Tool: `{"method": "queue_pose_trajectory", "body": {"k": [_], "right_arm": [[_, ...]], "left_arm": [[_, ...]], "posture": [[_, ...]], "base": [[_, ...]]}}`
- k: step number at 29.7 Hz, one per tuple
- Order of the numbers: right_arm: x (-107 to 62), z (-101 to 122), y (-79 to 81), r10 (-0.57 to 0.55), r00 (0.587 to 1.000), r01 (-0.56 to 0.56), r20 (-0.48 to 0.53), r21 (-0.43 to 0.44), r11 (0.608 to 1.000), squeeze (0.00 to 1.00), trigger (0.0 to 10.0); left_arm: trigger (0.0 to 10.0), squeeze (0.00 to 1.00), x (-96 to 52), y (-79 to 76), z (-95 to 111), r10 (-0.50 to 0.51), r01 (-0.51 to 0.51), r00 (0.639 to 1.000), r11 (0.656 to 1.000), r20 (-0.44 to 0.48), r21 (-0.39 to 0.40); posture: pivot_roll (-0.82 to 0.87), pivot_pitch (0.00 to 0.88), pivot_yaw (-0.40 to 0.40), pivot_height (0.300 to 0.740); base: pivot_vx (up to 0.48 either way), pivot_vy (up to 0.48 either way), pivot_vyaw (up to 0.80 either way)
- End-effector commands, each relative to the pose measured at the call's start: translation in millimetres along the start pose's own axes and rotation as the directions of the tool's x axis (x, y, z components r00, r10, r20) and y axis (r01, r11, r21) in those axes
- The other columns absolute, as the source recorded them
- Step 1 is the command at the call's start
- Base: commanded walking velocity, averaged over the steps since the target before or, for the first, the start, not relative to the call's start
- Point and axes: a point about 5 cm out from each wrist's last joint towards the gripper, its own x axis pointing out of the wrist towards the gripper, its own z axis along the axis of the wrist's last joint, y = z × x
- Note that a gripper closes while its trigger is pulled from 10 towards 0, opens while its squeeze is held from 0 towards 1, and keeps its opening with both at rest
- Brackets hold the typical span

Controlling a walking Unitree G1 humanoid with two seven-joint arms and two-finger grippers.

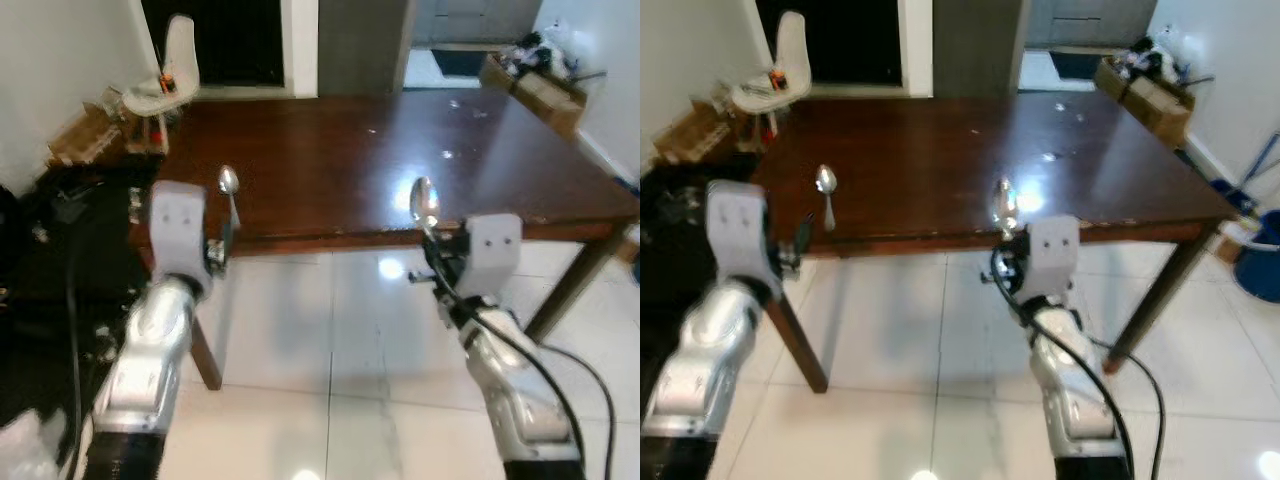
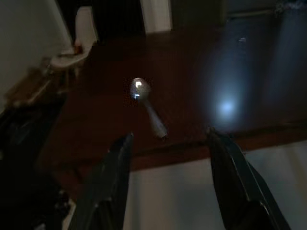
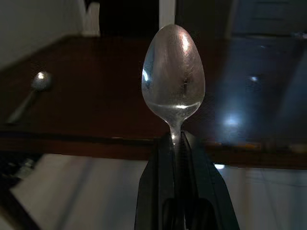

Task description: Setting the table

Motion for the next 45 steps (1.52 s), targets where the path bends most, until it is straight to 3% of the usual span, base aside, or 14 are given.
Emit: {"method": "queue_pose_trajectory", "body": {"k": [1, 13, 24, 31, 34, 39, 42, 45], "right_arm": [[4.6, 5, 8.8, 0.036, 0.999, -0.036, 0.018, -0.002, 0.999, 0.00, 10.0], [19.3, 6, 24.2, 0.122, 0.992, -0.122, 0.011, 0.070, 0.990, 0.00, 10.0], [34.3, -28, 29.1, 0.123, 0.980, -0.084, -0.157, 0.237, 0.968, 0.00, 10.0], [32.6, -43, 47.6, 0.197, 0.951, -0.088, -0.239, 0.401, 0.912, 0.00, 10.0], [32.3, -46, 50.6, 0.194, 0.946, -0.072, -0.259, 0.415, 0.907, 0.00, 10.0], [25.5, -53, 53.3, 0.182, 0.925, -0.030, -0.333, 0.413, 0.910, 0.00, 10.0], [11.7, -56, 62.4, 0.225, 0.894, -0.026, -0.387, 0.457, 0.889, 0.00, 10.0], [0.4, -58, 68.3, 0.247, 0.871, -0.018, -0.424, 0.474, 0.880, 0.00, 10.0]], "left_arm": [[10.0, 0.00, -4.4, 14.2, 0, 0.047, -0.047, 0.999, 0.999, 0.000, 0.025], [10.0, 0.00, -10.8, 27.5, 4, 0.106, -0.106, 0.994, 0.993, 0.011, 0.051], [10.0, 0.00, -12.2, 48.9, 23, 0.070, -0.076, 0.996, 0.986, 0.049, 0.148], [10.0, 0.00, -14.4, 44.1, 24, 0.011, -0.017, 0.999, 0.984, 0.038, 0.177], [10.0, 0.00, -14.2, 41.5, 25, -0.007, 0.000, 0.999, 0.985, 0.037, 0.175], [10.0, 0.00, -13.1, 29.8, 35, -0.139, 0.130, 0.989, 0.978, 0.046, 0.163], [10.0, 0.00, -10.5, 22.2, 47, -0.228, 0.212, 0.971, 0.963, 0.077, 0.168], [10.0, 0.00, -7.1, 19.0, 53, -0.250, 0.231, 0.964, 0.957, 0.093, 0.175]], "posture": [[-0.05, 0.000, 0.034, 0.740], [0.01, 0.000, 0.008, 0.740], [0.10, 0.000, -0.001, 0.740], [0.10, 0.000, -0.013, 0.740], [0.10, 0.000, -0.015, 0.740], [0.10, 0.000, -0.017, 0.740], [0.09, 0.000, -0.017, 0.740], [0.08, 0.000, -0.019, 0.740]], "base": [[0.480, 0.000, 0.00], [0.480, 0.000, 0.00], [0.480, 0.000, 0.00], [0.432, 0.000, 0.00], [0.356, 0.000, 0.00], [0.000, 0.000, 0.00], [0.000, 0.000, 0.00], [0.000, 0.000, 0.00]]}}
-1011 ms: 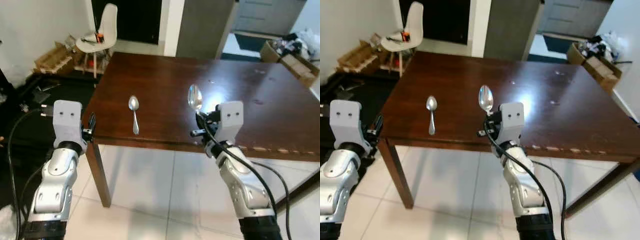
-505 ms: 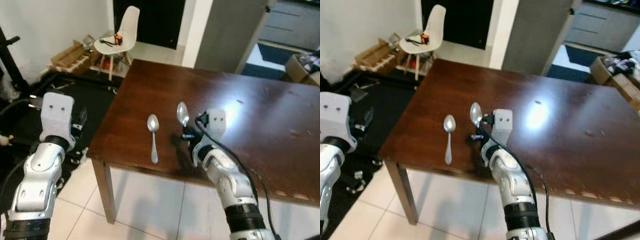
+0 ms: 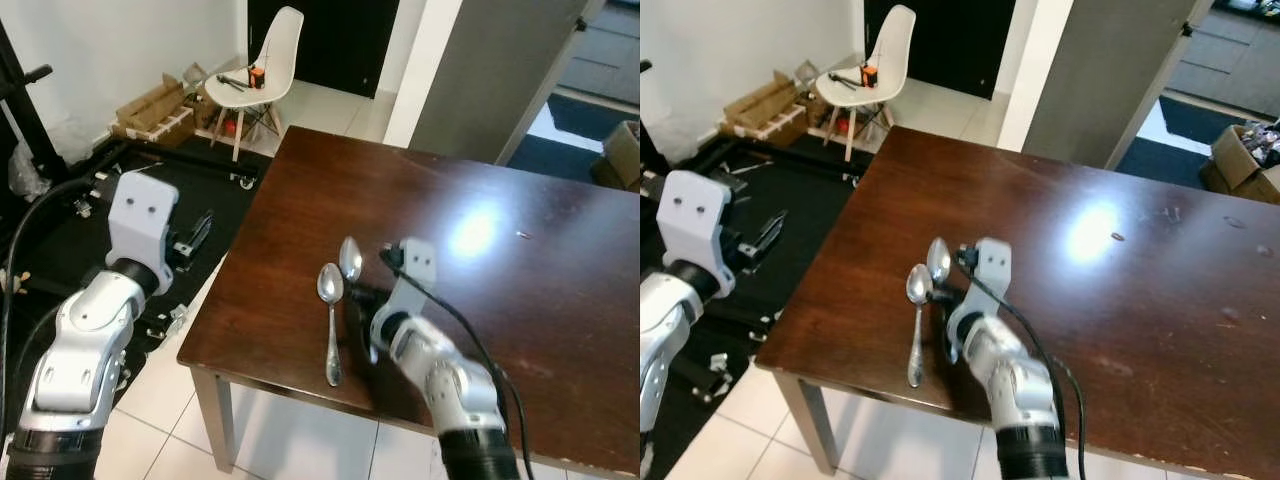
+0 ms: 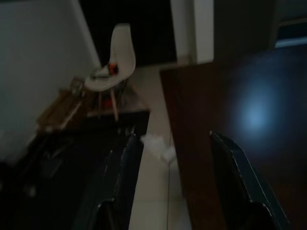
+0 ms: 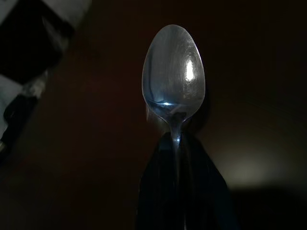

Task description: Setting the table

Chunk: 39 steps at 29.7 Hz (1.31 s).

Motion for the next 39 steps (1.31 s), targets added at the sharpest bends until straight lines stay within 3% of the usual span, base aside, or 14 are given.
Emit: {"method": "queue_pose_trajectory", "body": {"k": [1, 6, 8, 12, 14, 15, 17, 23, 27, 29, 30, 34, 39], "right_arm": [[-6.1, 0, -1.8, -0.021, 1.000, 0.021, -0.015, 0.003, 1.000, 0.00, 10.0], [-17.0, -15, -3.2, -0.092, 0.994, 0.091, -0.060, -0.016, 0.996, 0.00, 10.0], [-23.7, -13, -7.1, -0.145, 0.989, 0.143, -0.009, -0.103, 0.984, 0.00, 10.0], [-27.1, -5, -8.0, -0.144, 0.989, 0.148, 0.033, -0.153, 0.977, 0.00, 10.0], [-35.8, 21, -27.7, -0.190, 0.976, 0.209, 0.108, -0.210, 0.955, 0.00, 10.0], [-35.8, 21, -27.7, -0.190, 0.976, 0.209, 0.108, -0.210, 0.955, 0.00, 10.0], [-43.5, 30, -52.3, -0.230, 0.968, 0.249, 0.104, -0.243, 0.938, 0.00, 10.0], [-64.1, 37, -112.1, -0.322, 0.946, 0.313, 0.038, -0.361, 0.879, 0.00, 10.0], [-86.3, 39, -152.6, -0.430, 0.903, 0.399, 0.013, -0.402, 0.824, 0.00, 10.0], [-89.6, 39, -157.3, -0.440, 0.898, 0.408, 0.013, -0.402, 0.820, 0.00, 10.0], [-100.1, 43, -173.8, -0.459, 0.888, 0.423, 0.029, -0.443, 0.790, 0.00, 10.0], [-105.6, 51, -186.0, -0.435, 0.897, 0.415, 0.076, -0.480, 0.773, 0.00, 10.0], [-97.0, 61, -184.4, -0.338, 0.933, 0.353, 0.128, -0.516, 0.780, 0.00, 10.0]], "left_arm": [[10.0, 0.00, 1.8, -5.7, 3, -0.038, 0.038, 0.999, 0.999, 0.007, -0.002], [10.0, 0.00, 11.0, -9.6, 7, -0.050, 0.050, 0.999, 0.999, 0.021, -0.003], [10.0, 0.00, 16.2, -13.9, 8, -0.062, 0.062, 0.998, 0.998, 0.028, -0.011], [10.0, 0.00, 17.4, -15.4, 8, -0.066, 0.067, 0.997, 0.998, 0.029, -0.019], [10.0, 0.00, 20.5, -21.1, 5, -0.080, 0.081, 0.996, 0.996, 0.025, -0.037], [10.0, 0.00, 20.5, -21.1, 5, -0.080, 0.081, 0.996, 0.996, 0.025, -0.037], [10.0, 0.00, 22.6, -23.5, 4, -0.089, 0.090, 0.996, 0.995, 0.020, -0.041], [10.0, 0.00, 27.7, -23.3, 1, -0.090, 0.090, 0.996, 0.995, 0.001, -0.039], [10.0, 0.00, 28.1, -22.5, -4, -0.083, 0.082, 0.996, 0.996, -0.020, -0.040], [10.0, 0.00, 28.1, -22.5, -4, -0.082, 0.081, 0.996, 0.996, -0.022, -0.040], [10.0, 0.00, 28.1, -22.6, -6, -0.081, 0.080, 0.996, 0.996, -0.028, -0.042], [10.0, 0.00, 28.3, -22.4, -8, -0.081, 0.080, 0.996, 0.996, -0.034, -0.045], [10.0, 0.00, 27.8, -21.4, -10, -0.079, 0.077, 0.996, 0.996, -0.043, -0.044]], "posture": [[0.08, 0.000, -0.019, 0.740], [0.07, 0.000, -0.021, 0.740], [0.05, 0.000, -0.017, 0.740], [0.04, 0.000, -0.012, 0.740], [0.01, 0.000, 0.000, 0.740], [0.01, 0.000, 0.000, 0.740], [-0.01, 0.000, 0.012, 0.740], [-0.03, 0.000, 0.029, 0.740], [-0.05, 0.000, 0.043, 0.740], [-0.05, 0.000, 0.045, 0.740], [-0.05, 0.000, 0.058, 0.740], [-0.06, 0.000, 0.067, 0.740], [-0.05, 0.001, 0.074, 0.740]], "base": [[0.000, 0.000, 0.00], [0.000, 0.000, 0.00], [0.000, 0.000, 0.00], [0.000, 0.000, 0.00], [0.000, 0.000, 0.00], [0.000, 0.000, 0.00], [0.000, 0.000, 0.00], [0.000, 0.000, 0.00], [0.000, 0.000, 0.00], [0.000, 0.000, 0.00], [0.000, 0.000, 0.00], [0.000, 0.000, 0.00], [0.000, 0.000, 0.00]]}}
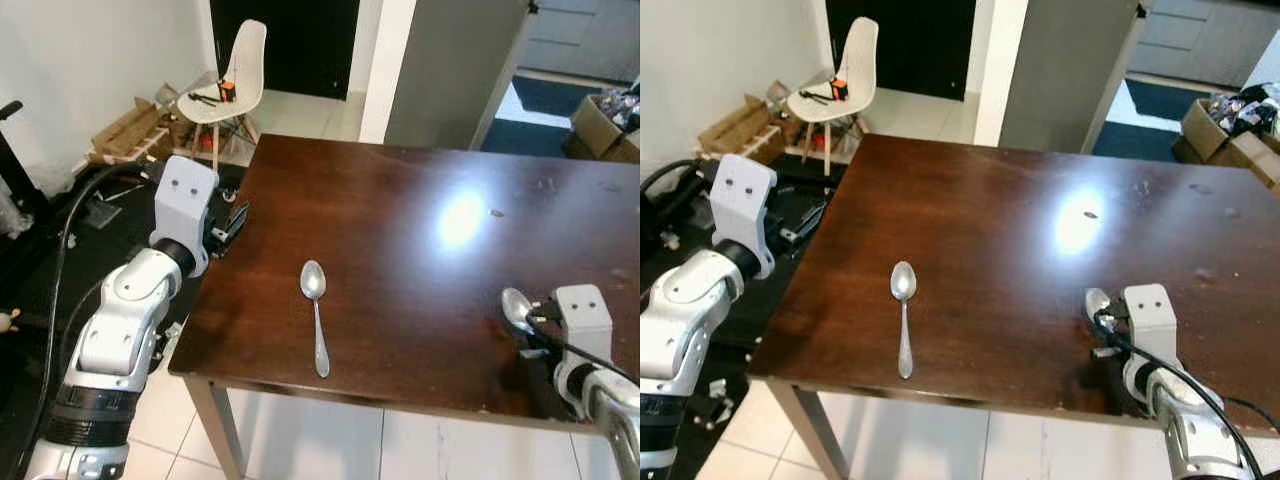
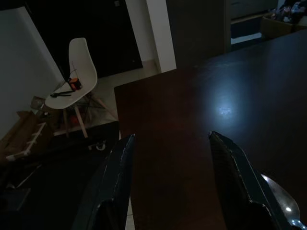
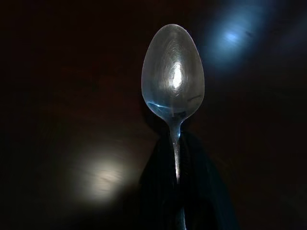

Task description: Setting the table

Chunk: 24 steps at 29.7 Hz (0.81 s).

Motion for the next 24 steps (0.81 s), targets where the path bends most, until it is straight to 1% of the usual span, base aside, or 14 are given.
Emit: {"method": "queue_pose_trajectory", "body": {"k": [1, 8, 10, 11, 12, 15, 16, 17, 18, 19, 20, 22, 23, 24], "right_arm": [[4.4, 8, -0.3, 0.024, 0.998, -0.022, 0.049, -0.038, 0.999, 0.00, 10.0], [12.3, 7, 4.8, 0.050, 0.997, -0.044, 0.063, -0.094, 0.995, 0.00, 10.0], [18.3, 10, 9.5, 0.044, 0.995, -0.037, 0.087, -0.083, 0.996, 0.00, 10.0], [22.4, 17, 16.9, 0.045, 0.993, -0.037, 0.108, -0.071, 0.997, 0.00, 10.0], [30.5, 28, 30.9, 0.048, 0.989, -0.043, 0.143, -0.037, 0.998, 0.00, 10.0], [36.8, 35, 41.4, 0.041, 0.986, -0.042, 0.159, 0.007, 0.999, 0.00, 10.0], [41.3, 40, 48.5, 0.038, 0.985, -0.047, 0.167, 0.047, 0.998, 0.00, 10.0], [46.3, 47, 62.0, 0.042, 0.983, -0.062, 0.181, 0.110, 0.992, 0.00, 10.0], [46.3, 47, 62.0, 0.042, 0.983, -0.062, 0.181, 0.110, 0.992, 0.00, 10.0], [49.7, 65, 89.9, 0.070, 0.974, -0.116, 0.214, 0.213, 0.970, 0.00, 10.0], [49.7, 65, 89.9, 0.070, 0.974, -0.116, 0.214, 0.213, 0.970, 0.00, 10.0], [44.8, 75, 108.4, 0.101, 0.967, -0.162, 0.235, 0.255, 0.953, 0.00, 10.0], [44.8, 75, 108.4, 0.101, 0.967, -0.162, 0.235, 0.255, 0.953, 0.00, 10.0], [40.5, 77, 116.0, 0.117, 0.963, -0.179, 0.241, 0.256, 0.950, 0.00, 10.0]], "left_arm": [[10.0, 0.00, -1.2, 0.3, -5, -0.003, 0.003, 1.000, 1.000, -0.017, 0.000], [10.0, 0.00, -5.5, 3.5, -6, -0.002, 0.002, 1.000, 1.000, -0.027, 0.007], [10.0, 0.00, -7.0, 2.5, -5, -0.026, 0.026, 0.999, 1.000, -0.029, -0.001], [10.0, 0.00, -7.5, 1.5, -4, -0.043, 0.043, 0.999, 0.999, -0.028, 0.001], [10.0, 0.00, -7.7, 0.0, -2, -0.064, 0.065, 0.998, 0.998, -0.025, 0.005], [10.0, 0.00, -7.6, -0.7, -1, -0.074, 0.074, 0.997, 0.997, -0.021, 0.006], [10.0, 0.00, -7.3, -0.8, 0, -0.075, 0.075, 0.997, 0.997, -0.019, 0.008], [10.0, 0.00, -7.0, -0.3, 1, -0.074, 0.074, 0.997, 0.997, -0.017, 0.010], [10.0, 0.00, -7.0, -0.3, 1, -0.074, 0.074, 0.997, 0.997, -0.017, 0.010], [10.0, 0.00, -7.9, 1.1, 4, -0.071, 0.072, 0.997, 0.997, -0.011, 0.016], [10.0, 0.00, -7.9, 1.1, 4, -0.071, 0.072, 0.997, 0.997, -0.011, 0.016], [10.0, 0.00, -9.4, 2.6, 5, -0.068, 0.068, 0.998, 0.997, -0.008, 0.020], [10.0, 0.00, -9.4, 2.6, 5, -0.068, 0.068, 0.998, 0.997, -0.008, 0.020], [10.0, 0.00, -10.2, 3.3, 6, -0.067, 0.067, 0.998, 0.998, -0.007, 0.020]], "posture": [[-0.04, 0.002, 0.076, 0.740], [-0.02, 0.009, 0.086, 0.740], [-0.02, 0.010, 0.089, 0.740], [-0.01, 0.011, 0.091, 0.740], [-0.01, 0.012, 0.093, 0.740], [-0.01, 0.012, 0.093, 0.740], [-0.01, 0.012, 0.093, 0.740], [0.00, 0.014, 0.088, 0.740], [0.00, 0.014, 0.088, 0.740], [0.02, 0.013, 0.075, 0.740], [0.02, 0.013, 0.075, 0.740], [0.02, 0.015, 0.071, 0.740], [0.02, 0.015, 0.071, 0.740], [0.02, 0.016, 0.069, 0.740]], "base": [[0.000, 0.000, 0.00], [0.000, 0.000, 0.00], [0.000, 0.000, 0.00], [0.000, 0.000, 0.00], [0.000, 0.000, 0.00], [0.000, 0.000, 0.00], [0.000, 0.000, 0.00], [0.000, 0.000, 0.00], [0.000, 0.000, 0.00], [0.000, 0.000, 0.00], [0.000, 0.000, 0.00], [0.000, 0.000, 0.00], [0.000, 0.000, 0.00], [0.000, 0.000, 0.00]]}}
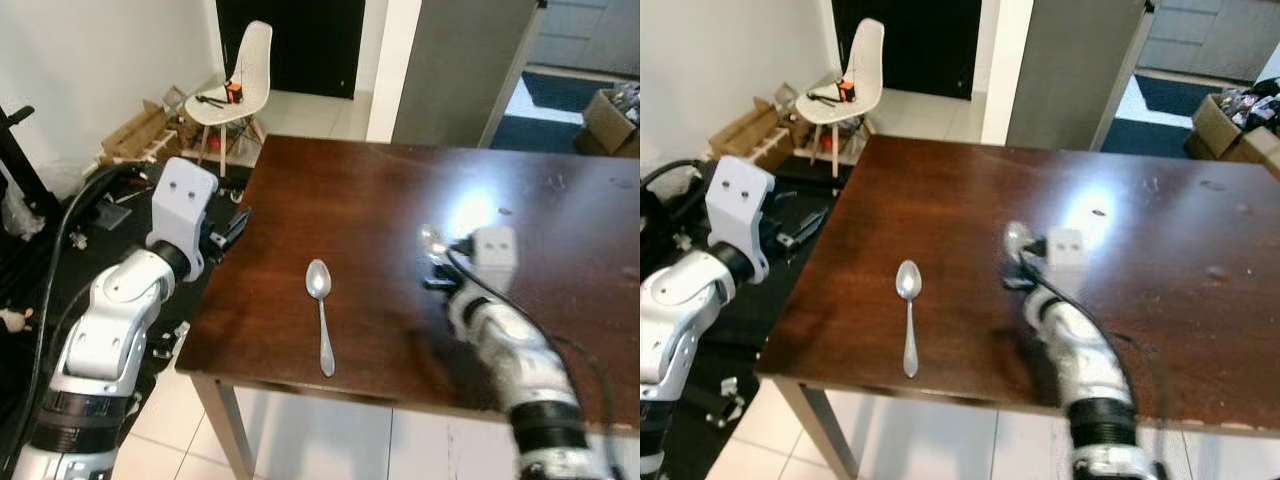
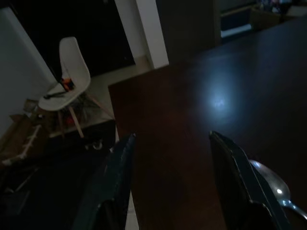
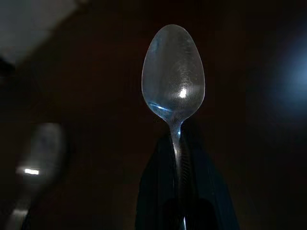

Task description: Setting the table

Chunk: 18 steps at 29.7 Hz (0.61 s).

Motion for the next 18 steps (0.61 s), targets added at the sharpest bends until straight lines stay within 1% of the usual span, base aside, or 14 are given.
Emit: {"method": "queue_pose_trajectory", "body": {"k": [1, 2, 3, 5, 6, 8, 9, 11, 12, 13, 14, 16, 18], "right_arm": [[-8.5, -2, 4.6, -0.009, 1.000, 0.010, -0.017, 0.021, 1.000, 0.00, 10.0], [-13.5, -6, 12.9, 0.000, 1.000, 0.001, -0.031, 0.030, 1.000, 0.00, 10.0], [-13.5, -6, 12.9, 0.000, 1.000, 0.001, -0.031, 0.030, 1.000, 0.00, 10.0], [-25.2, -17, 30.1, 0.040, 0.997, -0.038, -0.071, 0.032, 0.999, 0.00, 10.0], [-25.2, -17, 30.1, 0.040, 0.997, -0.038, -0.071, 0.032, 0.999, 0.00, 10.0], [-35.3, -31, 43.3, 0.057, 0.990, -0.052, -0.130, 0.043, 0.998, 0.00, 10.0], [-35.3, -31, 43.3, 0.057, 0.990, -0.052, -0.130, 0.043, 0.998, 0.00, 10.0], [-39.1, -45, 51.2, 0.066, 0.981, -0.053, -0.183, 0.073, 0.996, 0.00, 10.0], [-39.1, -45, 51.2, 0.066, 0.981, -0.053, -0.183, 0.073, 0.996, 0.00, 10.0], [-33.6, -53, 60.3, 0.104, 0.973, -0.080, -0.204, 0.125, 0.989, 0.00, 10.0], [-30.3, -55, 63.5, 0.119, 0.973, -0.090, -0.199, 0.148, 0.985, 0.00, 10.0], [-21.7, -54, 68.1, 0.128, 0.974, -0.101, -0.187, 0.149, 0.984, 0.00, 10.0], [-19.3, -52, 71.0, 0.132, 0.972, -0.101, -0.192, 0.165, 0.981, 0.00, 10.0]], "left_arm": [[10.0, 0.00, -3.6, 2.4, -1, 0.004, -0.004, 1.000, 1.000, -0.012, 0.004], [10.0, 0.00, -4.3, 2.7, -2, 0.004, -0.004, 1.000, 1.000, -0.015, 0.004], [10.0, 0.00, -4.3, 2.7, -2, 0.004, -0.004, 1.000, 1.000, -0.015, 0.004], [10.0, 0.00, -4.4, 1.4, -4, 0.002, -0.002, 1.000, 1.000, -0.020, 0.002], [10.0, 0.00, -4.4, 1.4, -4, 0.002, -0.002, 1.000, 1.000, -0.020, 0.002], [10.0, 0.00, -3.1, -1.6, -5, -0.003, 0.003, 1.000, 1.000, -0.022, -0.004], [10.0, 0.00, -3.1, -1.6, -5, -0.003, 0.003, 1.000, 1.000, -0.022, -0.004], [10.0, 0.00, -1.8, -3.9, -5, -0.008, 0.008, 1.000, 1.000, -0.021, -0.011], [10.0, 0.00, -1.8, -3.9, -5, -0.008, 0.008, 1.000, 1.000, -0.021, -0.011], [10.0, 0.00, -0.5, -6.1, -5, -0.010, 0.009, 1.000, 1.000, -0.020, -0.017], [10.0, 0.00, 0.0, -7.0, -5, -0.010, 0.010, 1.000, 1.000, -0.019, -0.019], [10.0, 0.00, 0.8, -8.7, -5, -0.012, 0.012, 1.000, 1.000, -0.016, -0.022], [10.0, 0.00, 0.6, -9.6, -5, -0.013, 0.012, 1.000, 1.000, -0.014, -0.025]], "posture": [[0.02, 0.019, 0.066, 0.740], [0.02, 0.020, 0.065, 0.740], [0.02, 0.020, 0.065, 0.740], [0.01, 0.023, 0.063, 0.740], [0.01, 0.023, 0.063, 0.740], [0.00, 0.024, 0.057, 0.740], [0.00, 0.024, 0.057, 0.740], [-0.01, 0.023, 0.056, 0.740], [-0.01, 0.023, 0.056, 0.740], [0.00, 0.020, 0.053, 0.740], [0.00, 0.020, 0.053, 0.740], [0.00, 0.016, 0.052, 0.740], [0.00, 0.015, 0.051, 0.740]], "base": [[0.000, 0.000, 0.00], [0.000, 0.000, 0.00], [0.000, 0.000, 0.00], [0.000, 0.000, 0.00], [0.000, 0.000, 0.00], [0.000, 0.000, 0.00], [0.000, 0.000, 0.00], [0.000, 0.000, 0.00], [0.000, 0.000, 0.00], [0.000, 0.000, 0.00], [0.000, 0.000, 0.00], [0.000, 0.000, 0.00], [0.000, 0.000, 0.00]]}}
